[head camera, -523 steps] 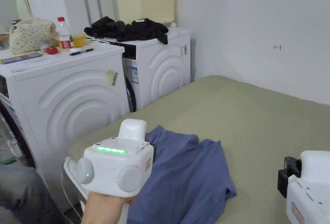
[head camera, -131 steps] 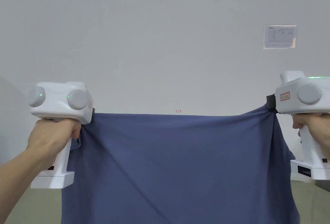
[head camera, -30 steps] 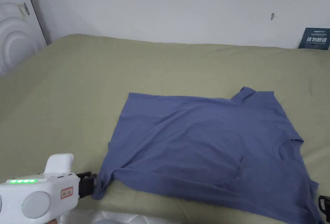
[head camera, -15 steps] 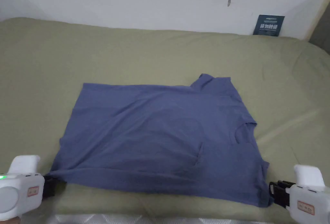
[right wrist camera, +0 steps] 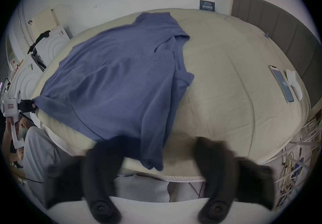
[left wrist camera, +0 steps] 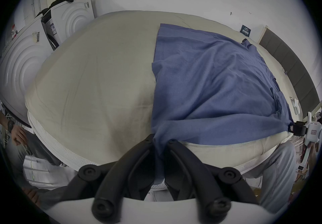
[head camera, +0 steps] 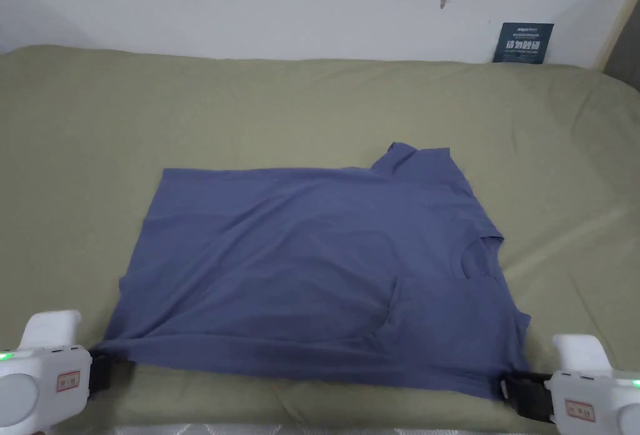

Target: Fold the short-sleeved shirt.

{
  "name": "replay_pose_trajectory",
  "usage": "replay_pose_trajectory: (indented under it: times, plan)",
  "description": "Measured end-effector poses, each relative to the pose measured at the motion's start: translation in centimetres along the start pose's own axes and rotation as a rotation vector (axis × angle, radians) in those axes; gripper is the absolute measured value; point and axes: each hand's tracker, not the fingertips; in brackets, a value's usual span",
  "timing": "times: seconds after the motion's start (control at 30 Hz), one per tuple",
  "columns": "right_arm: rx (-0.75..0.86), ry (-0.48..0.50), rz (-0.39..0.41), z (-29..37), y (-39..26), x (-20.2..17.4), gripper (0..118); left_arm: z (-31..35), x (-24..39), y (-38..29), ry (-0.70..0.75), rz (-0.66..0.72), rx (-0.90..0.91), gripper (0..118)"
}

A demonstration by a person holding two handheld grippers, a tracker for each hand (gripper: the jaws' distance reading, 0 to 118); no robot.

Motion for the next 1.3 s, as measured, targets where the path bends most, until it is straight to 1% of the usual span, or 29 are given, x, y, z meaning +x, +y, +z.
replay_pose_trajectory:
  times: [0.03, 0.07, 0.1, 0.13, 0.2, 0.27, 0.4, 0.6, 0.73, 0.97, 1.17, 1.2, 1.23, 1.27, 1.3]
  plan:
    - [0.005, 0.034, -0.010, 0.5, 0.0, 0.2, 7, 0.0, -0.1, 0.0, -0.002, 0.002, -0.001, 9]
    - [0.017, 0.032, -0.026, 1.1, 0.0, 0.4, 7, 0.0, -0.3, 0.0, -0.005, 0.004, 0.000, 9]
    - [0.054, 0.083, -0.058, 1.6, 0.1, 0.4, 6, 0.0, -0.3, 0.1, -0.009, 0.006, 0.000, 9]
    - [0.046, 0.055, -0.054, 2.1, 0.2, 0.1, 6, 0.0, -0.4, 0.2, -0.011, 0.006, 0.001, 9]
    - [0.068, 0.057, -0.023, 3.0, 0.6, -0.2, 6, 0.3, -0.5, 0.4, -0.017, 0.005, 0.006, 9]
    - [0.086, 0.053, -0.011, 3.6, 1.3, -0.5, 6, 0.9, -0.4, 0.7, -0.024, 0.001, 0.019, 9]
    - [0.134, 0.063, -0.013, 4.8, 3.4, -0.5, 6, 1.9, -0.5, 2.1, -0.033, -0.004, 0.053, 9]
    - [0.214, 0.069, -0.019, 5.4, 9.4, -0.5, 6, 2.1, -0.3, 7.2, -0.062, 0.009, 0.114, 9]
    - [0.226, 0.061, -0.012, 3.3, 14.2, -0.3, 6, 0.4, 0.4, 11.7, -0.062, -0.019, 0.130, 9]
    - [0.164, 0.019, 0.001, -3.6, 21.3, -0.2, 6, -5.3, 1.7, 18.3, -0.052, -0.010, 0.086, 9]
    - [0.093, 0.000, 0.007, -9.1, 24.2, -0.3, 8, -10.2, 2.7, 19.9, -0.030, 0.013, 0.027, 9]
    - [0.079, -0.003, -0.015, -9.5, 24.3, -0.2, 20, -10.8, 2.6, 19.9, -0.036, 0.029, 0.019, 10]
    - [0.066, -0.007, -0.057, -9.8, 24.0, 0.0, 52, -11.2, 2.6, 20.0, -0.035, 0.036, 0.007, 28]
    - [0.048, 0.011, -0.073, -9.9, 23.5, 0.3, 104, -11.5, 2.6, 19.8, -0.026, 0.040, 0.002, 84]
    - [0.056, 0.018, -0.086, -9.8, 23.0, 0.5, 118, -11.5, 2.5, 19.4, -0.020, 0.052, 0.000, 116]
